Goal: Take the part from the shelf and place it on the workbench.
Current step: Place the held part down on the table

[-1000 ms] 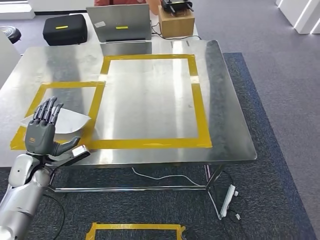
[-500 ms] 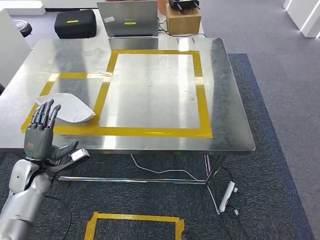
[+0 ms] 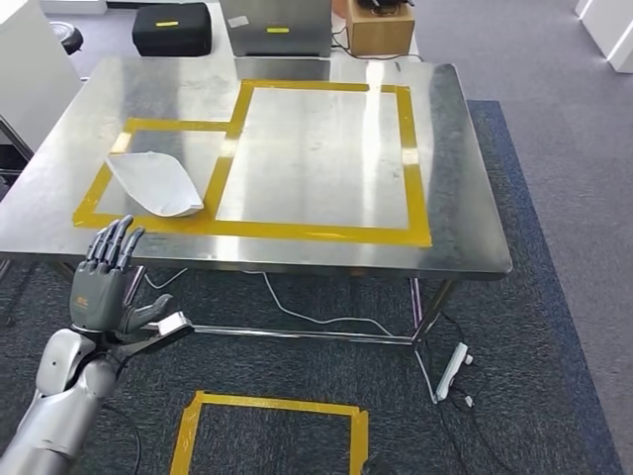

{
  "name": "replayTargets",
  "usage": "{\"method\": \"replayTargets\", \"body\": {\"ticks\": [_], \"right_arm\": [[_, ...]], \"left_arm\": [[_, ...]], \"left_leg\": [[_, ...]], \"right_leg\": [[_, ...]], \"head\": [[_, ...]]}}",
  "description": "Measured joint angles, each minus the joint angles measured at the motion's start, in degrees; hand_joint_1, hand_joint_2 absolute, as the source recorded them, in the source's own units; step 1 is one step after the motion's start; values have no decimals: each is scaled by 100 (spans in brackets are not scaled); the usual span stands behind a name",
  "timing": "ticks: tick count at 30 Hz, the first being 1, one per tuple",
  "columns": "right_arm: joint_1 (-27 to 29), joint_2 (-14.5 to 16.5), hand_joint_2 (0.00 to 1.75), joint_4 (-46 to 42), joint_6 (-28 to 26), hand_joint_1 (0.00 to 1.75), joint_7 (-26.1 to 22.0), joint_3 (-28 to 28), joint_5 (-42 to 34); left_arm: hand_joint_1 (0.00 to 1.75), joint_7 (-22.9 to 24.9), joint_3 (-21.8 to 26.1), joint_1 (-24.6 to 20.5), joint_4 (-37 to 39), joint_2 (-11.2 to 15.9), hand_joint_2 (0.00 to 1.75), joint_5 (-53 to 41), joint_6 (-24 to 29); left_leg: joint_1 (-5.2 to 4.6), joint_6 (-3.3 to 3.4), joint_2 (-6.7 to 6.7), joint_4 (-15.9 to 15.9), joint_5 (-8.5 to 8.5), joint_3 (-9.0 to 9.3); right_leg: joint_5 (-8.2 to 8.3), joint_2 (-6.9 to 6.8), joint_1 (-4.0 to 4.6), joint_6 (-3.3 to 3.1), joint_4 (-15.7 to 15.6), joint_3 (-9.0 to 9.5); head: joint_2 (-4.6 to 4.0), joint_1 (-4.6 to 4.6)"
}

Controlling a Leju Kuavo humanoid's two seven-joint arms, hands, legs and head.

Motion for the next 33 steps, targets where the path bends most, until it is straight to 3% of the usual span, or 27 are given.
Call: {"method": "replayTargets", "body": {"ticks": [2,3,5,7,8,9,10,12,14,16,18,19,20,23,24,25,27,28,30,32,33], "right_arm": [[28,-1,0,0,2,0,4,0,0],[40,-2,0,0,3,0,8,0,0],[54,-2,0,0,8,0,13,0,2],[68,-2,0,0,14,0,23,0,-1],[75,-3,0,0,15,0,29,0,-4],[83,-4,0,0,11,0,34,0,-9],[89,-5,0,0,7,0,38,0,-13],[94,-6,0,0,0,0,38,0,-26],[89,-9,0,-1,1,0,37,0,-41],[91,-16,0,-2,1,0,37,0,-58],[104,-28,0,-2,-1,0,29,0,-93],[114,-34,0,-1,-3,0,21,0,-128],[126,-42,0,-1,-4,0,11,0,-190],[166,-64,0,1,-10,0,-23,-32,-480],[184,-69,0,2,-13,0,-31,-67,-575],[204,-74,0,5,-15,0,-36,-108,-657],[249,-80,0,18,-25,0,-31,-186,-789],[270,-83,0,29,-43,0,-14,-227,-860],[297,-104,0,63,-117,0,67,-344,-1020],[309,-121,0,108,-226,0,222,-462,-1152],[320,-120,0,131,-282,0,316,-509,-1200]], "left_arm": [[0,-24,-5,90,-39,8,0,36,1],[0,-51,-4,152,-58,13,0,51,1],[0,-124,3,286,-91,19,0,108,1],[0,-170,3,444,-104,12,0,283,0],[0,-161,-4,539,-104,8,0,410,-1],[0,-144,-16,640,-103,4,0,549,-2],[0,-128,-33,752,-102,1,0,704,-5],[0,-172,-65,967,-86,-32,0,1031,-34],[0,-253,-81,1137,-36,-107,0,1264,-52],[0,-310,-93,1288,85,-204,0,1374,-34],[0,-386,-99,1455,301,-307,0,1495,-23],[0,-427,-98,1517,436,-365,0,1576,-23],[0,-472,-96,1553,596,-431,0,1702,-23],[0,-540,-92,1560,1312,-632,0,2258,-32],[0,-541,-91,1562,1630,-698,0,2411,-33],[0,-541,-91,1568,1951,-764,0,2524,-33],[0,-512,-93,1554,2491,-898,0,2623,-59],[0,-457,-96,1526,2737,-969,0,2651,-114],[0,-190,-119,1465,3274,-1090,0,2675,-336],[0,217,-151,1454,3769,-1177,0,2670,-688],[0,433,-161,1470,3969,-1212,0,2672,-885]], "left_leg": [[11,-64,-4,-7,50,-27],[18,-99,-4,47,-38,-54],[42,-165,-4,485,-506,-181],[64,-226,-2,1270,-1040,-351],[76,-249,-2,1579,-1158,-384],[88,-267,-2,1734,-1157,-353],[102,-278,-1,1664,-1037,-218],[130,-283,3,998,-747,282],[129,-246,3,253,-739,756],[98,-159,-9,-1,-811,866],[80,-51,-8,-2,-733,797],[77,4,3,-4,-681,753],[80,59,12,-14,-623,698],[49,158,21,-20,-432,451],[25,171,24,-16,-366,357],[-2,183,28,-11,-299,265],[-51,198,21,-6,-172,102],[-64,199,10,-5,-112,44],[-91,179,-7,4,4,-32],[-96,135,3,-5,122,-78],[-97,108,8,-20,171,-97]], "right_leg": [[66,-13,-1,-87,-51,-48],[116,-27,-9,-144,-63,-82],[225,-60,-26,-241,-78,-175],[330,-76,-23,-272,-65,-316],[382,-82,-23,-268,-54,-395],[428,-86,-23,-259,-36,-474],[468,-88,-26,-243,-7,-556],[524,-89,-35,-197,79,-711],[581,-94,-25,-124,148,-825],[667,-102,-16,-37,154,-866],[742,-96,-34,44,136,-879],[683,-87,-46,78,166,-914],[521,-76,-49,105,279,-967],[-322,-61,-33,121,1236,-1211],[-477,-61,-26,110,1568,-1242],[-490,-61,-17,91,1755,-1200],[-203,-57,17,12,1575,-845],[-66,-44,51,-53,1219,-539],[-67,-22,120,-158,286,141],[-189,-9,162,-183,-246,435],[-171,-14,154,-186,-304,412]], "head": [[0,39],[-1,42],[-2,24],[-2,12],[-2,13],[-2,12],[-2,5],[-2,-12],[-1,-31],[-1,-40],[-2,-43],[-1,-45],[-2,-33],[-3,25],[-3,37],[-2,39],[-2,40],[-2,38],[-2,37],[-2,32],[-2,30]]}}
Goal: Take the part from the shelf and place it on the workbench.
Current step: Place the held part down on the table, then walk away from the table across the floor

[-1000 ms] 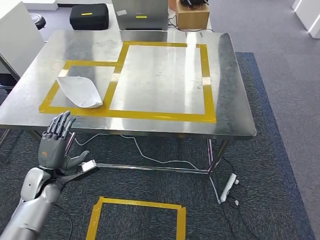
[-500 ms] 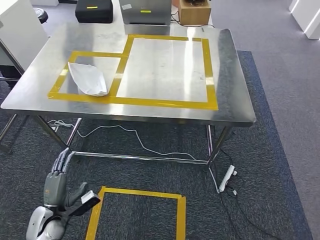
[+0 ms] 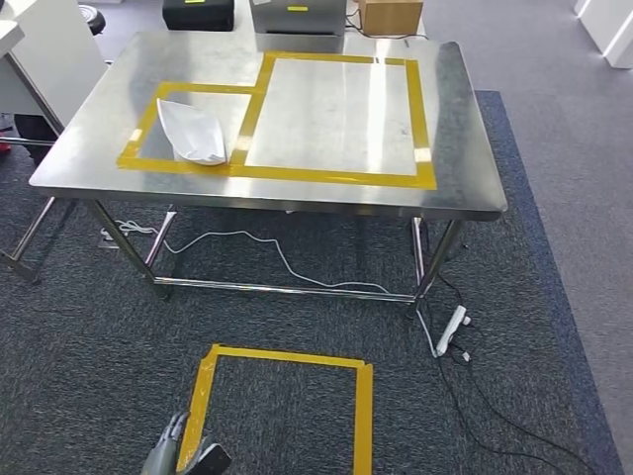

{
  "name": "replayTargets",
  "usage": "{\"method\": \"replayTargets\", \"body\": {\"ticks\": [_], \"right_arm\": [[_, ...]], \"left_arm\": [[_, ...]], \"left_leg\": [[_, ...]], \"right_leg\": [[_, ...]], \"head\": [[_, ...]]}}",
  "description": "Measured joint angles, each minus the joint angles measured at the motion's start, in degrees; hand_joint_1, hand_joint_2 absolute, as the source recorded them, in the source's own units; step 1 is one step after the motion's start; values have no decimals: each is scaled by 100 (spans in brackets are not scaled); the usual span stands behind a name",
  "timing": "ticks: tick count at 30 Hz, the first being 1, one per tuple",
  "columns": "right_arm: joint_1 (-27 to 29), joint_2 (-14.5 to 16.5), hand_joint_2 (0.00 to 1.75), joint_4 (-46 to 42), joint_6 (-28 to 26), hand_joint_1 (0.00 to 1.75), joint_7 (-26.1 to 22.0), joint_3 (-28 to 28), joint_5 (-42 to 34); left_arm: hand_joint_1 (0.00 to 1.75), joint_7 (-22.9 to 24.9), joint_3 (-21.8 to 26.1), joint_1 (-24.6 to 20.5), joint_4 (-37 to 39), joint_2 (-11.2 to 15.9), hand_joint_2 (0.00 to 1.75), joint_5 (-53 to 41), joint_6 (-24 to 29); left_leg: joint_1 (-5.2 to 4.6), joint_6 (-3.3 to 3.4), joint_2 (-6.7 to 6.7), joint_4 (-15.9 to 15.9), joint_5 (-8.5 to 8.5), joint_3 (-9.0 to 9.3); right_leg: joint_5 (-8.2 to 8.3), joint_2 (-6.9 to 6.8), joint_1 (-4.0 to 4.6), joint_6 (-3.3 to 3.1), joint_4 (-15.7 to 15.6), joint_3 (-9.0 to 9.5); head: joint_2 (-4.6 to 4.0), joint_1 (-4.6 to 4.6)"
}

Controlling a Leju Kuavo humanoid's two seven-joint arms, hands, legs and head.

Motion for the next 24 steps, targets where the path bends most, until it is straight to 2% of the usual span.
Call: {"method": "replayTargets", "body": {"ticks": [1,2,3,5,6,7,8,9,10,12,13,14,16,17,18,19,20,21,22,23,24], "right_arm": [[14,0,0,27,-58,0,99,-42,-37],[29,-2,0,55,-116,0,202,-82,-72],[44,-5,0,81,-176,0,307,-123,-111],[61,-12,0,127,-297,0,507,-214,-212],[65,-13,0,144,-343,0,581,-262,-263],[66,-13,0,159,-374,0,634,-308,-307],[67,-13,0,173,-397,0,667,-347,-339],[68,-13,0,186,-417,0,690,-382,-366],[68,-13,0,196,-434,0,710,-418,-395],[68,-15,0,212,-452,0,730,-485,-447],[68,-16,0,219,-448,0,732,-516,-469],[69,-19,0,226,-443,0,731,-541,-483],[84,-27,0,252,-436,0,730,-586,-499],[93,-33,0,266,-436,0,731,-603,-502],[105,-39,0,278,-436,0,732,-620,-504],[112,-44,0,286,-436,0,733,-633,-504],[116,-44,0,288,-436,0,733,-643,-504],[121,-45,0,291,-436,0,733,-651,-504],[120,-45,0,293,-436,0,733,-654,-504],[119,-45,0,296,-436,0,733,-655,-504],[117,-46,0,297,-436,0,733,-656,-504]], "left_arm": [[0,210,-2,24,175,-21,0,5,-181],[0,425,-3,56,327,-43,0,10,-339],[0,652,-4,88,457,-54,0,15,-467],[0,1129,-5,126,668,-78,0,57,-655],[0,1331,-4,131,750,-91,0,88,-719],[0,1471,-4,133,816,-103,0,114,-755],[0,1561,-4,133,868,-113,0,116,-777],[0,1624,-4,134,909,-119,0,96,-794],[0,1669,-6,134,943,-124,0,57,-808],[0,1697,-13,130,983,-140,0,-21,-822],[0,1668,-17,130,1000,-154,0,-41,-815],[0,1630,-20,130,1014,-170,0,-48,-804],[0,1558,-20,132,1045,-200,0,-48,-775],[0,1541,-20,128,1057,-211,0,-48,-766],[0,1529,-20,123,1067,-222,0,-48,-759],[0,1523,-20,117,1073,-234,0,-48,-752],[0,1520,-20,116,1076,-244,0,-48,-748],[0,1518,-20,118,1078,-253,0,-49,-745],[0,1518,-20,119,1081,-258,0,-49,-742],[0,1518,-20,120,1084,-261,0,-49,-740],[0,1518,-20,120,1087,-264,0,-49,-740]], "left_leg": [[3,-31,-2,3,-18,-22],[8,-63,-7,67,-142,-52],[21,-99,-11,246,-385,-103],[77,-174,-12,940,-1014,-237],[104,-209,-11,1325,-1210,-284],[126,-239,-10,1597,-1252,-280],[145,-264,-10,1683,-1163,-199],[163,-284,-9,1554,-1007,-21],[180,-301,-8,1234,-879,242],[178,-291,-13,475,-886,754],[168,-261,-16,234,-946,883],[149,-215,-19,139,-986,913],[140,-104,-8,121,-911,823],[143,-48,3,115,-856,763],[151,5,13,103,-787,687],[156,46,21,97,-712,599],[153,65,20,98,-637,505],[150,73,20,102,-556,404],[148,69,21,105,-478,303],[147,60,25,109,-402,205],[148,48,27,111,-329,114]], "right_leg": [[54,-18,-11,-29,-9,-56],[120,-38,-30,-65,-20,-107],[193,-63,-51,-95,-27,-174],[311,-99,-63,-122,20,-333],[364,-116,-67,-114,63,-422],[412,-131,-74,-101,120,-521],[451,-144,-85,-84,187,-627],[484,-154,-101,-63,262,-748],[509,-161,-114,-39,343,-859],[557,-164,-123,23,480,-1033],[588,-163,-121,58,519,-1083],[630,-162,-121,94,534,-1117],[667,-140,-135,166,553,-1164],[582,-113,-140,202,610,-1208],[370,-84,-143,233,771,-1286],[64,-55,-147,258,1048,-1382],[-236,-46,-145,271,1398,-1474],[-461,-43,-146,277,1767,-1547],[-521,-42,-146,280,2039,-1550],[-425,-42,-147,280,2151,-1476],[-239,-42,-149,276,2083,-1311]], "head": [[0,0],[-1,-8],[-1,-26],[-2,-66],[-2,-76],[-2,-80],[-2,-81],[-2,-82],[-2,-85],[-1,-103],[-1,-111],[-1,-116],[-1,-117],[-1,-111],[-1,-100],[-1,-84],[-1,-63],[-1,-50],[-1,-44],[-1,-42],[-1,-43]]}}
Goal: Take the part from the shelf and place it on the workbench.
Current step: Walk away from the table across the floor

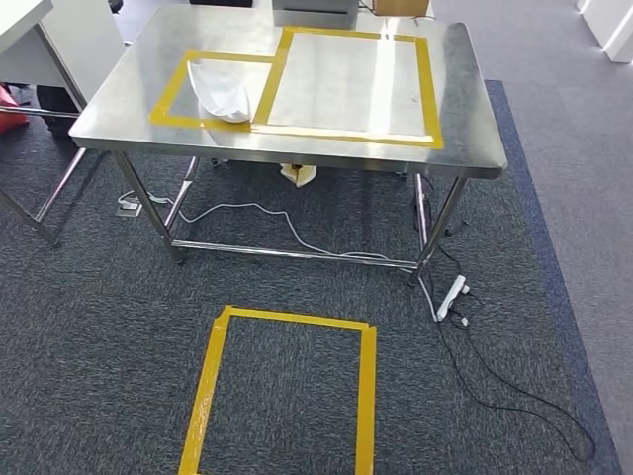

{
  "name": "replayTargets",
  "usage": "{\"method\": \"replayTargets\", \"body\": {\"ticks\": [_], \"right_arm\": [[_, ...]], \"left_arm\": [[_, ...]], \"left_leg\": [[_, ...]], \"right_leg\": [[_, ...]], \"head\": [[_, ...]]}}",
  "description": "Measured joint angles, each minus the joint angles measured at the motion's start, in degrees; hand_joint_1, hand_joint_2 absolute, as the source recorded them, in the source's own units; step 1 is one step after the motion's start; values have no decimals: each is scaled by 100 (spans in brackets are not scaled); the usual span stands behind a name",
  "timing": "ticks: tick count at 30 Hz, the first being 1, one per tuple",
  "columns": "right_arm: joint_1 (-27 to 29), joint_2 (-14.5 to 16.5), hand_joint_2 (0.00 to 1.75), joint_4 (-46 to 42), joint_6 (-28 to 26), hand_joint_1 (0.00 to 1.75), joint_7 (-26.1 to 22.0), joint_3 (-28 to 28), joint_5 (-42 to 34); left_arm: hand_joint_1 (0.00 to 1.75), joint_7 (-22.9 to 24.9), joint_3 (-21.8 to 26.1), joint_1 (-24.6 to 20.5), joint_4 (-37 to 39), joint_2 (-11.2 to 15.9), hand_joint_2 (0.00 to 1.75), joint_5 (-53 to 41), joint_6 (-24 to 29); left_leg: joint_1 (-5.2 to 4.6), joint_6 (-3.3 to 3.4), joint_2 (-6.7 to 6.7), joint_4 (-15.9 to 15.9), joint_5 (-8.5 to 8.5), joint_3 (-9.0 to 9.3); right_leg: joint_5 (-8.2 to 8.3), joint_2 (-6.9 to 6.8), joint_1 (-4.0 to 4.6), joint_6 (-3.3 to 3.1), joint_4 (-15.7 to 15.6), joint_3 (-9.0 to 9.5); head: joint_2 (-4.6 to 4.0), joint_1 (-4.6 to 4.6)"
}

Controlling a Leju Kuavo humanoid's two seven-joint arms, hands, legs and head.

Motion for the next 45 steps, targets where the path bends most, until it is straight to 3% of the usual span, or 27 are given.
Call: {"method": "replayTargets", "body": {"ticks": [2,4,6,8,10,12,13,15,17,19,21,23,24,27,28,29,30,32,33,35,36,37,39,42,43,44,45], "right_arm": [[-10,-2,0,2,-2,0,4,-2,2],[-33,-3,0,7,-17,0,19,-2,13],[-47,-3,0,11,-38,0,36,-2,30],[-48,-4,0,16,-46,0,48,-2,39],[-37,-5,0,21,-56,0,52,-3,37],[-20,-6,0,22,-63,0,48,-3,31],[-19,-6,0,23,-63,0,45,-2,26],[-29,-5,0,23,-63,0,41,-3,15],[-37,-6,0,23,-63,0,37,-3,13],[-38,-6,0,23,-63,0,32,-4,16],[-40,-6,0,23,-63,0,28,-4,24],[-33,-8,0,28,-62,0,26,-3,32],[-29,-9,0,32,-61,0,27,-2,36],[-27,-12,0,36,-58,0,28,-2,39],[-26,-12,0,36,-58,0,28,-2,40],[-26,-13,0,36,-58,0,27,-2,41],[-27,-15,0,36,-58,0,28,-2,42],[-38,-19,0,36,-59,0,27,-2,45],[-45,-20,0,35,-59,0,26,-2,48],[-62,-19,0,33,-61,0,21,-2,52],[-68,-19,0,33,-62,0,19,-2,54],[-68,-20,0,34,-64,0,17,-2,55],[-65,-21,0,38,-69,0,19,-2,56],[-52,-21,0,40,-74,0,26,-2,60],[-49,-21,0,40,-74,0,26,-2,61],[-48,-21,0,40,-74,0,26,-2,61],[-48,-21,0,40,-75,0,27,-2,61]], "left_arm": [[0,-3,-1,-4,5,-12,0,-4,1],[0,-1,-5,-8,9,-26,0,-20,14],[0,16,-13,-13,16,-44,0,-42,38],[0,38,-16,-12,37,-64,0,-53,55],[0,57,-16,-5,52,-78,0,-38,60],[0,69,-16,-3,52,-83,0,-9,61],[0,70,-15,-7,52,-84,0,2,61],[0,69,-15,-13,52,-88,0,19,66],[0,59,-15,-19,53,-92,0,40,76],[0,40,-15,-25,53,-96,0,52,91],[0,20,-15,-33,55,-100,0,52,113],[0,9,-15,-36,60,-106,0,54,133],[0,9,-14,-38,63,-109,0,55,139],[0,9,-13,-44,67,-122,0,54,152],[0,9,-13,-46,67,-124,0,54,155],[0,9,-13,-48,67,-123,0,53,157],[0,9,-13,-49,67,-123,0,52,159],[0,9,-13,-52,67,-125,0,52,160],[0,8,-13,-53,67,-127,0,52,163],[0,5,-13,-57,68,-126,0,52,175],[0,3,-13,-58,69,-126,0,52,181],[0,2,-13,-56,73,-124,0,52,185],[0,2,-13,-50,82,-124,0,52,193],[0,2,-13,-35,87,-124,0,51,222],[0,2,-13,-35,87,-122,0,51,236],[0,2,-13,-35,87,-120,0,50,247],[0,3,-13,-34,87,-119,0,51,256]], "left_leg": [[-4,-38,-4,5,145,-145],[-17,-93,-12,10,289,-225],[-19,-157,-9,-27,447,-254],[-6,-222,-22,-37,444,-298],[3,-278,-34,313,-53,-390],[4,-317,-32,1052,-690,-462],[4,-325,-32,1401,-808,-462],[2,-310,-32,1691,-621,-300],[-18,-241,-34,1223,-366,192],[-56,-151,-34,377,-477,788],[-92,-89,-31,-93,-630,1026],[-73,-36,-10,-210,-573,966],[-58,-6,4,-250,-515,908],[-45,39,31,-268,-304,650],[-44,35,37,-262,-225,552],[-41,25,46,-253,-143,447],[-33,6,53,-237,-60,333],[-10,-54,57,-179,87,113],[-5,-91,53,-133,146,27],[-10,-165,49,-70,253,-54],[-10,-201,50,-65,309,-70],[-1,-235,50,-81,372,-79],[28,-306,33,-8,223,-150],[44,-367,15,802,-673,-341],[43,-372,15,1168,-848,-371],[42,-367,15,1454,-858,-363],[39,-351,15,1602,-720,-304]], "right_leg": [[273,6,3,-26,-698,634],[176,24,16,-76,-1650,1297],[82,40,37,-131,-2058,1491],[190,15,23,-216,-2043,1363],[337,-34,9,-315,-2035,1203],[476,-70,30,-362,-2008,1021],[542,-85,41,-366,-1979,920],[664,-105,60,-363,-1887,707],[766,-111,75,-347,-1778,493],[855,-110,87,-306,-1683,333],[960,-113,79,-238,-1648,245],[965,-95,65,-163,-1608,151],[825,-71,61,-127,-1509,84],[27,-14,20,-38,-691,-152],[-101,-11,3,-14,-369,-190],[-64,-10,-16,12,-147,-172],[113,-10,-36,39,-76,-80],[499,-7,-85,89,-483,382],[502,2,-98,109,-946,752],[244,28,-99,58,-1751,1282],[139,38,-82,7,-1953,1391],[129,36,-75,-65,-1981,1354],[242,2,-73,-179,-1945,1220],[449,-38,-62,-281,-1942,962],[512,-45,-48,-290,-1939,874],[578,-54,-33,-294,-1931,788],[639,-62,-15,-293,-1918,709]], "head": [[1,5],[1,8],[1,2],[1,-6],[-1,-45],[-1,-92],[-1,-103],[-1,-124],[-1,-131],[0,-130],[1,-131],[0,-130],[-1,-120],[-1,-76],[-1,-65],[-1,-59],[-1,-54],[-1,-42],[-1,-17],[1,18],[1,30],[1,22],[-1,3],[-1,-55],[-1,-78],[-1,-96],[-1,-109]]}}
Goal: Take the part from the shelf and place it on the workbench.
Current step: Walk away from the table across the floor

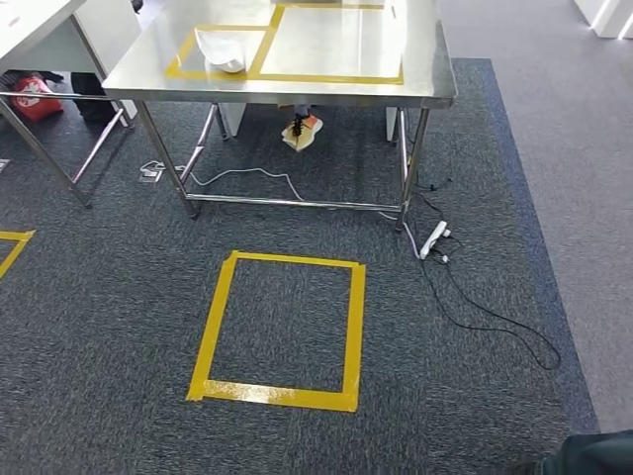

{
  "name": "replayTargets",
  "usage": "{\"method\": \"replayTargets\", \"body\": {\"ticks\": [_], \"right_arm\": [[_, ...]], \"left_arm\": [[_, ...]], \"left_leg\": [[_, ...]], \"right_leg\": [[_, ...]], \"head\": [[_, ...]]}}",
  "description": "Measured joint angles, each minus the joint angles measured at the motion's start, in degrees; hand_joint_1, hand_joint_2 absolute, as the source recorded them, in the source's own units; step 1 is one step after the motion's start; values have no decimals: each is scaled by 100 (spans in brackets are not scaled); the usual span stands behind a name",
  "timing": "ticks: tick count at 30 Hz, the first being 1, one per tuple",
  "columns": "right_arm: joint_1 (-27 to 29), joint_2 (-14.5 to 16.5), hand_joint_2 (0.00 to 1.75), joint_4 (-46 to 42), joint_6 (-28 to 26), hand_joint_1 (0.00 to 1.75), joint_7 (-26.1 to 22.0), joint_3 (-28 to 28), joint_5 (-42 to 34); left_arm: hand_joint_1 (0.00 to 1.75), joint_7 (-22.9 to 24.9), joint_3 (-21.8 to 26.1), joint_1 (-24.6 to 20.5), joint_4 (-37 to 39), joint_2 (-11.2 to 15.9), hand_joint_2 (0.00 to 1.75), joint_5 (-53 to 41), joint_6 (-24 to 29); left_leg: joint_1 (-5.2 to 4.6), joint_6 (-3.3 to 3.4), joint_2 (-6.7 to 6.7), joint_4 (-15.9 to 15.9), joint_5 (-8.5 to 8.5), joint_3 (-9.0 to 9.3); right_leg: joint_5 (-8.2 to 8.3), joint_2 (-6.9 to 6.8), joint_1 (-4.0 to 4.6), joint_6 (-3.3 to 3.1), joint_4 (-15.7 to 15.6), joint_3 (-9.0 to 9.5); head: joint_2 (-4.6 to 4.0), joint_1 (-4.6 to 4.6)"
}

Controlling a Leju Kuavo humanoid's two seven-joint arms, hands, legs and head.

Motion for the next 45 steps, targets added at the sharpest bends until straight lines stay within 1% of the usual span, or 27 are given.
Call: {"method": "replayTargets", "body": {"ticks": [1,2,3,4,5,6,7,8,9,10,11,12,13,14,15,16,17,18,19,20,21,23,24,28,30,37,45], "right_arm": [[0,0,0,0,-2,0,1,0,0],[0,1,0,0,-3,0,3,0,-1],[0,2,0,-1,-5,0,5,0,-1],[0,3,0,-1,-9,0,7,0,-1],[0,4,0,-2,-11,0,8,0,-1],[-2,4,0,-2,-13,0,9,0,0],[-3,4,0,-2,-17,0,9,0,0],[-3,4,0,-2,-20,0,10,0,0],[-2,4,0,-2,-24,0,10,0,0],[0,4,0,-2,-28,0,11,0,0],[3,4,0,-1,-29,0,11,0,0],[7,4,0,-1,-30,0,12,0,0],[14,4,0,0,-30,0,13,0,0],[23,4,0,0,-30,0,13,1,0],[33,4,0,0,-30,0,14,1,0],[41,4,0,0,-30,0,14,2,1],[45,4,0,0,-30,0,15,2,1],[41,4,0,0,-30,0,15,2,2],[35,4,0,0,-30,0,15,2,2],[29,4,0,-1,-30,0,15,2,2],[24,4,0,-1,-30,0,15,2,2],[36,4,0,-1,-33,0,16,1,2],[42,3,0,-1,-37,0,17,1,2],[39,4,0,0,-47,0,17,0,2],[40,4,0,0,-47,0,17,0,2],[41,4,0,0,-48,0,17,0,1],[42,4,0,0,-48,0,17,0,2]], "left_arm": [[0,3,0,0,0,0,0,0,5],[0,7,0,1,0,0,0,0,10],[0,17,0,0,0,1,0,-1,17],[0,30,0,-1,0,1,0,-3,25],[0,45,0,-5,1,0,0,-5,33],[0,63,0,-11,1,-1,0,-8,41],[0,78,0,-17,2,-3,0,-11,47],[0,93,0,-20,2,-5,0,-15,51],[0,102,0,-19,2,-7,0,-21,55],[0,107,0,-14,2,-12,0,-27,57],[0,110,0,-8,2,-18,0,-35,59],[0,110,0,-2,2,-22,0,-39,59],[0,111,0,3,2,-27,0,-43,60],[0,111,0,6,3,-28,0,-44,60],[0,111,0,9,3,-29,0,-44,60],[0,111,0,11,3,-30,0,-44,60],[0,111,0,12,4,-31,0,-44,59],[0,111,0,11,3,-34,0,-44,60],[0,111,0,8,3,-37,0,-45,60],[0,111,0,5,3,-38,0,-45,61],[0,111,0,3,3,-39,0,-45,61],[0,111,0,2,3,-37,0,-44,61],[0,111,0,3,3,-37,0,-44,61],[0,111,0,3,3,-36,0,-44,61],[0,111,0,3,3,-36,0,-44,61],[0,111,0,4,4,-36,0,-44,61],[0,111,0,4,3,-36,0,-44,60]], "left_leg": [[-7,29,-1,-27,201,131],[-21,74,-4,-264,367,356],[-47,129,-6,-668,416,674],[-67,175,-7,-1120,360,991],[-89,209,-6,-1500,264,1233],[-105,230,-4,-1746,173,1370],[-102,241,-3,-1867,130,1396],[-95,258,5,-1911,133,1375],[-83,286,12,-1947,149,1349],[-70,313,20,-1973,178,1314],[-69,337,29,-1967,218,1265],[-78,354,31,-1956,252,1213],[-88,360,34,-1942,284,1159],[-97,360,36,-1923,313,1109],[-103,356,37,-1903,335,1065],[-107,348,37,-1882,352,1031],[-109,338,37,-1861,365,1008],[-117,323,38,-1843,374,991],[-129,303,39,-1819,383,971],[-145,298,40,-1793,384,945],[-160,306,42,-1773,392,918],[-166,330,42,-1759,413,885],[-161,328,40,-1767,430,882],[-146,268,38,-1803,469,882],[-140,246,38,-1810,482,881],[-132,205,38,-1810,508,857],[-138,204,38,-1803,511,839]], "right_leg": [[58,-5,17,3,16,-74],[112,-7,30,9,34,-134],[159,-8,48,20,55,-183],[200,-8,60,38,75,-225],[239,-11,66,61,93,-259],[274,-17,71,90,107,-289],[309,-24,71,123,118,-320],[311,-23,68,157,142,-371],[250,-14,67,192,217,-437],[114,4,66,224,402,-539],[-90,26,56,249,713,-683],[-312,41,49,268,1111,-840],[-493,50,42,280,1503,-986],[-583,52,36,287,1757,-1056],[-563,51,32,288,1782,-1009],[-450,51,29,283,1572,-841],[-285,50,27,271,1183,-579],[-171,49,30,253,749,-312],[-99,52,33,225,397,-102],[-71,54,33,202,175,22],[-82,57,36,184,85,63],[-59,55,40,168,70,51],[-56,51,47,161,73,37],[-40,45,65,114,78,-6],[-36,45,72,103,80,-16],[-13,45,75,79,92,-4],[-1,45,66,81,92,-26]], "head": [[0,-10],[0,-15],[0,-16],[0,-16],[0,-16],[0,-19],[0,-20],[0,-20],[0,-14],[0,6],[0,28],[0,46],[0,61],[0,64],[0,65],[0,66],[0,67],[0,73],[0,80],[0,87],[0,92],[0,94],[0,95],[0,93],[0,94],[0,96],[0,98]]}}
